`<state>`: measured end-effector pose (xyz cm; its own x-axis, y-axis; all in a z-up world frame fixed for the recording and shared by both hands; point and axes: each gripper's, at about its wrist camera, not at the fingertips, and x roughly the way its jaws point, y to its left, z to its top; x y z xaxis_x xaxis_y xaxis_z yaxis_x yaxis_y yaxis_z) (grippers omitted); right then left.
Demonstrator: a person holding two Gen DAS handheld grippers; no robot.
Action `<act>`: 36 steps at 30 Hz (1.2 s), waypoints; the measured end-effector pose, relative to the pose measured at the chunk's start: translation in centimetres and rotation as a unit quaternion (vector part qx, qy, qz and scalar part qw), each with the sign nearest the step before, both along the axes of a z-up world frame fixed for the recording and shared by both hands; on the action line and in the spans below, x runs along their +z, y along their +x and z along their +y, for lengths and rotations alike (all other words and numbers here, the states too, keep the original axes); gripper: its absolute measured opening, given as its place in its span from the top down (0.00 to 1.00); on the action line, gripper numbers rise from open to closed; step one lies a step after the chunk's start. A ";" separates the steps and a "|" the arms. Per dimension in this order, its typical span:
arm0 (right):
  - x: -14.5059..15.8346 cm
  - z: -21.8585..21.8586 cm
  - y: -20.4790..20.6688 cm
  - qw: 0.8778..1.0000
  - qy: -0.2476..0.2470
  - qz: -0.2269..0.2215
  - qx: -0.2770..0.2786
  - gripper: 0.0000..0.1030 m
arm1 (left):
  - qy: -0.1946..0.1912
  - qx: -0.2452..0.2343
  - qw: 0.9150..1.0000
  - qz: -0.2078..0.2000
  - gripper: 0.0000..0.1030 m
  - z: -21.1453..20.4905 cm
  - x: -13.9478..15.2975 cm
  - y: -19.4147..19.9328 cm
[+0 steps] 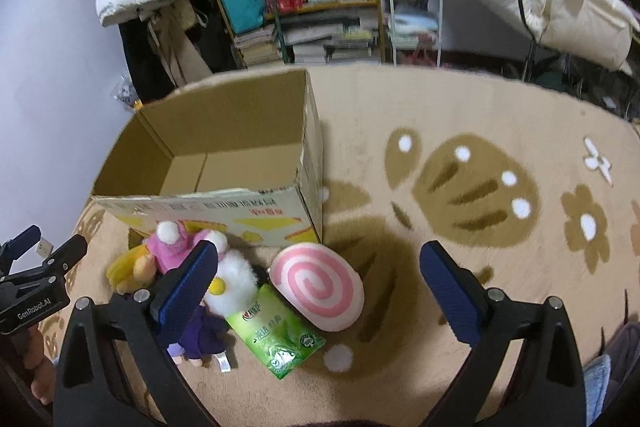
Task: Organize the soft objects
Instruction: 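Grasp the yellow plush with the left tool while the right tool grasps the pink swirl cushion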
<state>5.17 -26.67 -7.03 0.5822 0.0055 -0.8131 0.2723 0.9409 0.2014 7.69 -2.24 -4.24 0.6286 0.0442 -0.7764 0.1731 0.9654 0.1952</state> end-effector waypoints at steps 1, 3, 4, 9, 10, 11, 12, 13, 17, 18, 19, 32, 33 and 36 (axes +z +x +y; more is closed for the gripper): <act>-0.4 -0.1 0.2 1.000 0.006 0.009 0.001 0.03 | 0.003 -0.002 1.000 0.003 0.01 -0.2 -0.2 0.1; -1.1 -0.2 0.7 1.000 0.016 0.022 0.000 0.03 | 0.009 -0.010 1.000 0.009 0.01 -0.6 -0.6 0.3; -1.5 -0.3 1.0 0.999 0.019 0.030 0.000 0.03 | 0.011 -0.015 1.000 0.013 0.01 -0.8 -0.8 0.3; -3.2 -0.2 2.2 0.998 0.026 0.066 0.003 0.03 | 0.024 -0.033 0.998 0.042 0.01 -1.9 -2.3 1.0; -3.6 -0.2 2.4 0.997 0.024 0.071 0.004 0.03 | 0.027 -0.035 0.998 0.046 0.01 -2.0 -2.6 1.1; -3.9 -0.1 2.7 0.997 0.022 0.078 0.006 0.03 | 0.031 -0.038 0.997 0.054 0.01 -2.2 -3.0 1.2; -4.2 0.0 2.8 0.996 0.019 0.083 0.007 0.03 | 0.033 -0.040 0.997 0.061 0.01 -2.3 -3.4 1.4; -4.5 0.2 3.0 0.996 0.015 0.092 0.010 0.03 | 0.035 -0.041 0.996 0.065 0.01 -2.3 -3.6 1.6; -5.7 0.5 3.8 0.992 0.013 0.120 0.018 0.03 | 0.042 -0.037 0.995 0.088 0.01 -2.4 -4.9 2.4; -6.0 0.5 4.0 0.992 0.013 0.127 0.019 0.03 | 0.040 -0.037 0.994 0.094 0.01 -2.3 -5.2 2.5; -6.4 0.5 4.2 0.991 0.015 0.133 0.021 0.03 | 0.038 -0.036 0.993 0.101 0.01 -2.3 -5.5 2.7; -8.6 -0.1 4.9 0.985 0.051 0.162 0.029 0.29 | 0.014 -0.023 0.987 0.157 0.08 -1.4 -8.1 3.8; -8.6 -0.2 4.9 0.985 0.051 0.162 0.029 0.31 | 0.008 -0.024 0.987 0.160 0.14 -1.3 -8.1 3.7; -8.5 -0.2 4.9 0.985 0.050 0.161 0.029 0.37 | 0.005 -0.029 0.986 0.165 0.23 -1.4 -8.1 3.5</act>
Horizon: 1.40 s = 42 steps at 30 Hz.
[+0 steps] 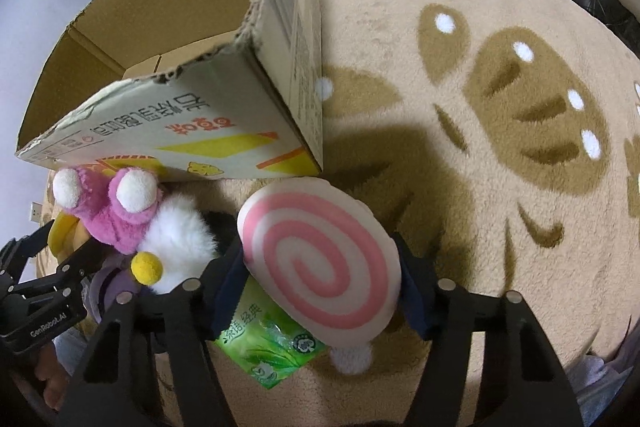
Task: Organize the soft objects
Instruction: 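Grasp the yellow plush with the left tool while the right tool grasps the pink swirl cushion, then lift the yellow plush and swirl cushion and carry both over the box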
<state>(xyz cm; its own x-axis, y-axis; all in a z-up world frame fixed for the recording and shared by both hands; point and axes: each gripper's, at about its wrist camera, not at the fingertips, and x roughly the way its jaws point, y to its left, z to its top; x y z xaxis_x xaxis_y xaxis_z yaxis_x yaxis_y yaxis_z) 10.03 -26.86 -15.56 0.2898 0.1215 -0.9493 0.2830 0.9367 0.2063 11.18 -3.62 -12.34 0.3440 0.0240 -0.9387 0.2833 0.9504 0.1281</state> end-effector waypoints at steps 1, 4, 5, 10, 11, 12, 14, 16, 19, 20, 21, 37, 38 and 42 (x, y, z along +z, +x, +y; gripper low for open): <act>0.0 0.0 0.0 1.000 -0.001 -0.001 0.000 0.37 | 0.004 -0.001 1.000 0.001 0.28 0.0 -0.1 0.0; 0.1 0.5 -0.6 1.000 0.001 -0.002 0.000 0.40 | -0.008 0.012 1.000 0.015 0.38 0.6 -0.2 0.1; 0.2 0.5 -0.6 1.000 0.003 -0.002 -0.002 0.41 | -0.008 0.018 1.000 0.012 0.41 0.8 -0.1 0.2; 0.6 0.6 -1.1 1.000 0.002 -0.002 0.001 0.50 | -0.032 0.043 0.999 0.010 0.53 1.9 0.3 0.6; 0.5 0.7 -1.2 1.000 0.000 -0.004 0.001 0.54 | -0.034 0.044 0.998 0.008 0.53 2.0 0.4 0.5; 0.6 0.7 -1.2 1.000 -0.002 -0.005 0.002 0.56 | -0.034 0.044 0.998 0.006 0.53 2.1 0.5 0.5; 1.0 0.9 -1.5 1.000 -0.004 -0.011 0.003 0.58 | -0.036 0.046 0.998 0.001 0.54 2.2 0.8 0.2; 1.7 1.1 -1.8 1.000 -0.007 -0.021 0.005 0.59 | -0.041 0.050 0.998 -0.010 0.54 2.4 1.3 -0.1; 3.1 1.3 -2.5 0.999 -0.018 -0.046 0.008 0.60 | -0.050 0.052 0.997 -0.030 0.54 2.6 2.5 -1.1; 3.5 1.3 -2.7 0.998 -0.020 -0.053 0.009 0.60 | -0.052 0.052 0.997 -0.036 0.54 2.8 2.8 -1.4; 3.9 1.4 -2.9 0.998 -0.021 -0.060 0.010 0.60 | -0.055 0.053 0.996 -0.044 0.54 2.9 3.2 -1.8; 11.2 3.4 -7.4 0.968 -0.048 -0.245 0.029 0.60 | -0.101 0.064 0.969 -0.216 0.53 4.9 10.6 -7.4; 11.6 3.5 -7.5 0.965 -0.050 -0.256 0.030 0.60 | -0.104 0.064 0.966 -0.226 0.53 5.0 11.0 -7.6; 12.5 3.6 -8.1 0.955 -0.051 -0.291 0.028 0.60 | -0.122 0.051 0.958 -0.253 0.53 5.0 11.9 -8.0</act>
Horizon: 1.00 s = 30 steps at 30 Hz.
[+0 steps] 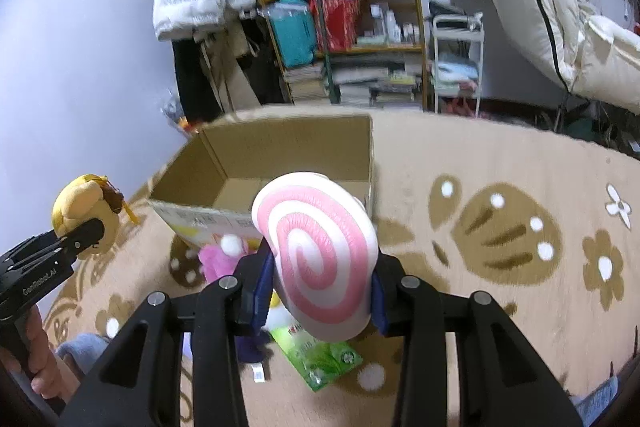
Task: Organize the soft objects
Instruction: 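Lift the yellow plush and swirl cushion and carry both over the box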
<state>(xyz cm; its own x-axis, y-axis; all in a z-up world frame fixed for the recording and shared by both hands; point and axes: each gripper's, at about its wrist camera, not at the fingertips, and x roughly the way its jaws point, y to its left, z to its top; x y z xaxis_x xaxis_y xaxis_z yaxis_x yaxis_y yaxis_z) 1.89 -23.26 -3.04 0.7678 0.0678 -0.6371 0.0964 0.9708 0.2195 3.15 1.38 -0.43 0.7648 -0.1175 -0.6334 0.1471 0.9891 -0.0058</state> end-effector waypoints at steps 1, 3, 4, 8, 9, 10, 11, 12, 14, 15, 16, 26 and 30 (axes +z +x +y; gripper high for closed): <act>0.3 0.0 -0.1 1.000 0.002 -0.009 0.001 0.60 | 0.000 -0.001 1.000 -0.009 0.53 -0.1 0.2 0.0; 0.6 0.1 -0.3 1.000 0.002 -0.022 0.002 0.60 | 0.004 -0.003 1.000 -0.025 0.53 -0.4 0.5 -0.3; 0.7 0.2 -0.3 1.000 0.002 -0.029 0.003 0.60 | 0.006 -0.004 0.999 -0.033 0.53 -0.5 0.6 -0.3; 1.3 0.5 -0.3 0.999 -0.004 -0.050 0.007 0.60 | 0.016 -0.005 0.998 -0.064 0.53 -1.0 1.4 -0.4; 1.6 0.6 -0.1 0.998 -0.008 -0.054 0.007 0.60 | 0.017 -0.007 0.998 -0.067 0.53 -1.1 1.6 -0.3; 1.6 0.7 -0.1 0.998 -0.012 -0.057 0.009 0.60 | 0.017 -0.010 0.998 -0.066 0.53 -1.2 1.8 -0.2; 1.8 0.7 0.0 0.998 -0.014 -0.059 0.010 0.60 | 0.015 -0.012 0.998 -0.066 0.53 -1.3 2.1 -0.1; 2.0 0.8 0.1 0.998 -0.015 -0.060 0.011 0.60 | 0.015 -0.013 0.997 -0.070 0.53 -1.3 2.3 -0.1; 2.6 0.9 0.3 0.998 -0.022 -0.065 0.014 0.60 | 0.019 -0.010 0.996 -0.082 0.53 -1.4 3.1 0.1; 3.0 0.9 0.3 0.997 -0.025 -0.068 0.015 0.60 | 0.017 -0.009 0.996 -0.084 0.53 -1.4 3.5 0.3; 3.4 0.9 0.4 0.997 -0.028 -0.073 0.017 0.60 | 0.014 -0.008 0.996 -0.084 0.53 -1.4 3.9 0.5; 6.6 0.6 2.8 0.993 -0.047 -0.104 0.026 0.58 | 0.007 0.010 0.987 -0.158 0.53 -1.7 8.5 1.8; 7.3 0.9 4.3 0.991 -0.055 -0.114 0.031 0.58 | 0.007 -0.001 0.987 -0.160 0.53 -2.5 9.3 3.4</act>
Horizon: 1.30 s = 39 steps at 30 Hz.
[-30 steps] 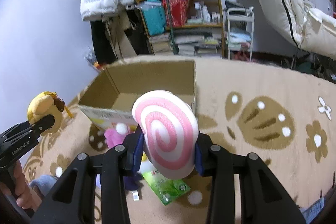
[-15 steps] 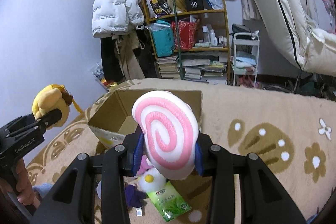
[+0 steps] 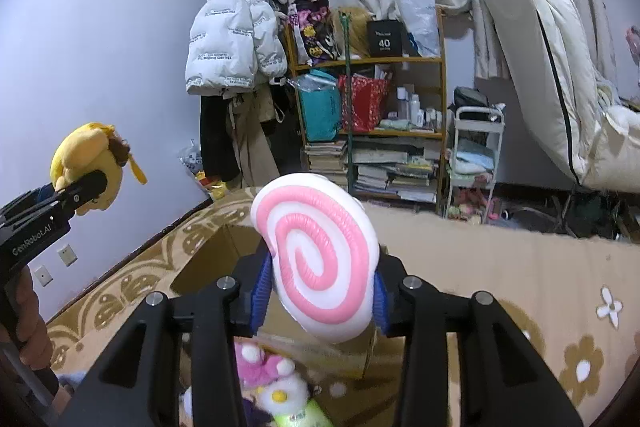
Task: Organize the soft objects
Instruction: 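Lift the yellow plush and swirl cushion and carry both over the box, then open both tools to drop the plush and cushion into the box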
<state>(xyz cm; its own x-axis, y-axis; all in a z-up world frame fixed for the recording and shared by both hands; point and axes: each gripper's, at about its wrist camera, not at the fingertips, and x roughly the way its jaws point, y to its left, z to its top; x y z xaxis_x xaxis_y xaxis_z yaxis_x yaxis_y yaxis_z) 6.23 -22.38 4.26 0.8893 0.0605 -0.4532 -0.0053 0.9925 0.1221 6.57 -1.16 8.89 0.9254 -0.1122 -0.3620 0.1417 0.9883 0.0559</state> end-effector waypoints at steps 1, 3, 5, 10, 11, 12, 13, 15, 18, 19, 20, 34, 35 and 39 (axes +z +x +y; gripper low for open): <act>0.1 0.1 0.5 1.000 -0.002 -0.001 0.002 0.58 | 0.001 0.000 1.000 0.000 0.53 -0.1 0.0 0.3; -0.1 0.2 1.1 1.000 0.000 -0.002 0.005 0.57 | 0.004 -0.005 1.000 0.004 0.53 -0.7 -0.3 1.1; -0.6 0.3 1.7 1.000 0.007 0.001 0.006 0.57 | 0.011 -0.015 1.000 0.009 0.52 -1.0 -0.8 1.6; -3.0 0.5 3.2 0.999 0.022 0.029 0.010 0.56 | 0.022 -0.032 0.999 0.031 0.52 -1.4 -3.2 2.9; -3.5 0.5 3.4 0.999 0.025 0.033 0.011 0.56 | 0.025 -0.032 0.998 0.037 0.52 -1.6 -3.6 3.2; -3.9 0.4 3.6 0.999 0.029 0.038 0.013 0.56 | 0.030 -0.032 0.998 0.043 0.52 -1.6 -4.1 3.4; -4.4 0.4 3.8 0.998 0.034 0.044 0.015 0.56 | 0.037 -0.032 0.998 0.049 0.51 -1.8 -4.6 3.7; -5.1 0.4 4.2 0.998 0.037 0.053 0.018 0.55 | 0.044 -0.037 0.996 0.062 0.51 -2.2 -5.6 4.1; -6.1 0.7 4.4 0.997 0.033 0.060 0.021 0.54 | 0.053 -0.046 0.995 0.077 0.51 -2.8 -6.9 4.7; -6.4 0.8 4.5 0.997 0.034 0.063 0.023 0.54 | 0.058 -0.048 0.994 0.081 0.51 -3.1 -7.3 4.9; -6.7 0.9 4.5 0.997 0.035 0.067 0.024 0.54 | 0.060 -0.050 0.993 0.086 0.51 -3.4 -7.7 5.0; -9.0 0.6 5.5 0.994 0.033 0.100 0.022 0.49 | 0.082 -0.063 0.984 0.147 0.47 -5.5 -11.5 6.1; -9.0 0.6 5.5 0.994 0.034 0.102 0.021 0.49 | 0.083 -0.062 0.984 0.148 0.47 -5.4 -11.6 6.1; -9.3 0.3 5.8 0.993 0.036 0.107 0.019 0.47 | 0.077 -0.059 0.984 0.147 0.44 -5.2 -11.4 6.2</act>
